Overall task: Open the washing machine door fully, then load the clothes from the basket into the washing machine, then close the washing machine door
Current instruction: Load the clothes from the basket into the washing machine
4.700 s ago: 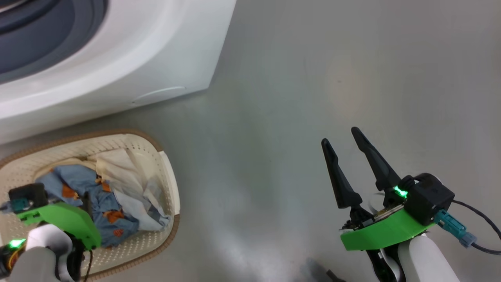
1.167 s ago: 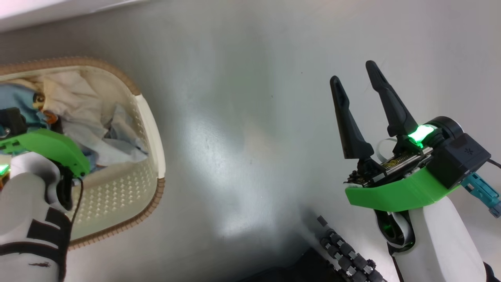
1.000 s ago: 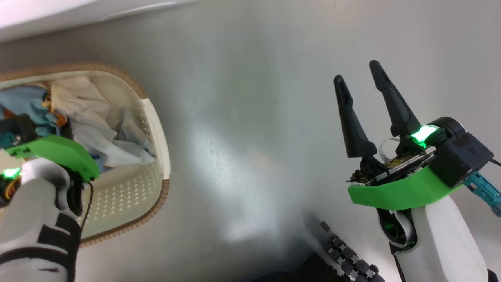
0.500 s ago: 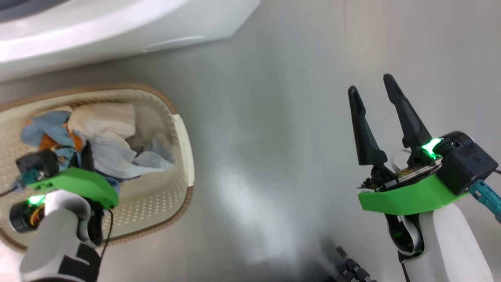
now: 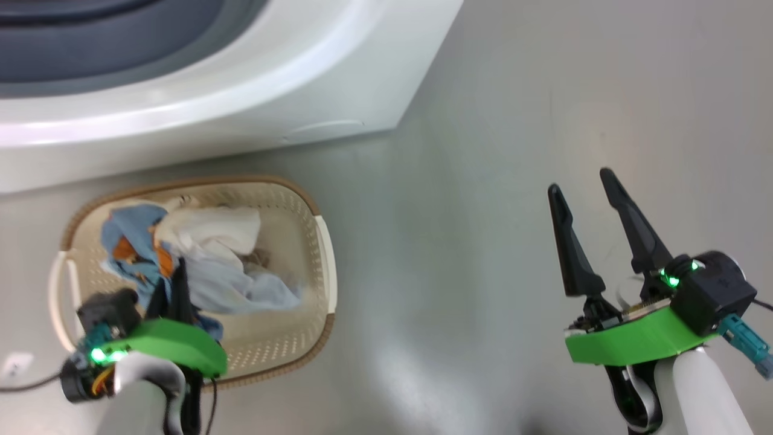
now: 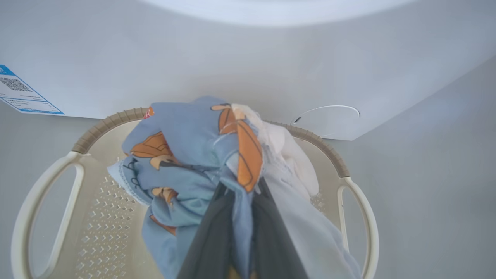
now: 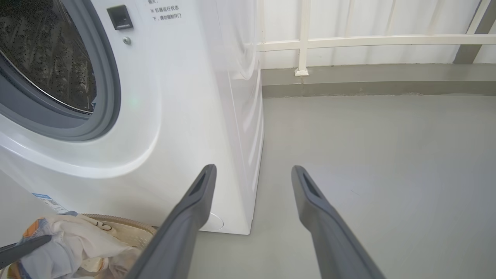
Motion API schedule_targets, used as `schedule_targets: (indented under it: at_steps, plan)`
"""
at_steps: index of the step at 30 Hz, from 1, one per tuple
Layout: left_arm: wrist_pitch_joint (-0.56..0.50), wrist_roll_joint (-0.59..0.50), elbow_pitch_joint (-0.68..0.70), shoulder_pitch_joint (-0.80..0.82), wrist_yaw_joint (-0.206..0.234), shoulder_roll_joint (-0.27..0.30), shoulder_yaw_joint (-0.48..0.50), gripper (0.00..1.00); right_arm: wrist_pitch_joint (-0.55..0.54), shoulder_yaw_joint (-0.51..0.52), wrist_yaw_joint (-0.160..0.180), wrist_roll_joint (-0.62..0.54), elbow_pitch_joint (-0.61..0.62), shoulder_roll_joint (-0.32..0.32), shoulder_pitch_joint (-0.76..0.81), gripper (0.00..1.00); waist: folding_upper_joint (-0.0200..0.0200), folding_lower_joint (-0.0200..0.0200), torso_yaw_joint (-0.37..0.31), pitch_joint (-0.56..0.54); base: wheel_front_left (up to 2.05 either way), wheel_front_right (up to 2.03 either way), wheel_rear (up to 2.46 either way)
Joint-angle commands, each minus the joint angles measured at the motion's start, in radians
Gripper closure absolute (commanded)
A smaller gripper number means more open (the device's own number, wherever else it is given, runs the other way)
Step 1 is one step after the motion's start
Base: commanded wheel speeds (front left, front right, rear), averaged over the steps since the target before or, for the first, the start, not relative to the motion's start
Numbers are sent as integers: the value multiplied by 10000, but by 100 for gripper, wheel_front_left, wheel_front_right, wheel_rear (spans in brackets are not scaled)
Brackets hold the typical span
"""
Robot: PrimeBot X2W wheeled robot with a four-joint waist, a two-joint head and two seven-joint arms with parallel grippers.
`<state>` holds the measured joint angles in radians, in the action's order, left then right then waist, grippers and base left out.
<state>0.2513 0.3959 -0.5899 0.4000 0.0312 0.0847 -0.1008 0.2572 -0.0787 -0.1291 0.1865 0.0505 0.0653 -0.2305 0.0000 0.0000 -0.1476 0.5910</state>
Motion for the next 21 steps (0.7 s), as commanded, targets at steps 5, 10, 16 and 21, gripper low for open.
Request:
schedule_targets:
  at_steps: [5,10,16,21]
  plan:
    - [103,-411,1063,-1169,122,-67,289,100,46,-127,-16,70,105,141,657,0,0,0,525,-1307,0,0,0]
    - [104,-636,1549,-1726,177,-160,319,100,46,-129,-16,126,44,195,922,0,0,0,583,-1867,0,0,0]
    - [104,-883,2147,-2522,270,-258,413,100,46,-116,-16,200,-67,327,1340,0,0,0,687,-2732,0,0,0]
    - [104,-943,2609,-2964,340,-313,444,100,46,-136,-16,234,-139,425,1640,0,0,0,850,-3302,0,0,0]
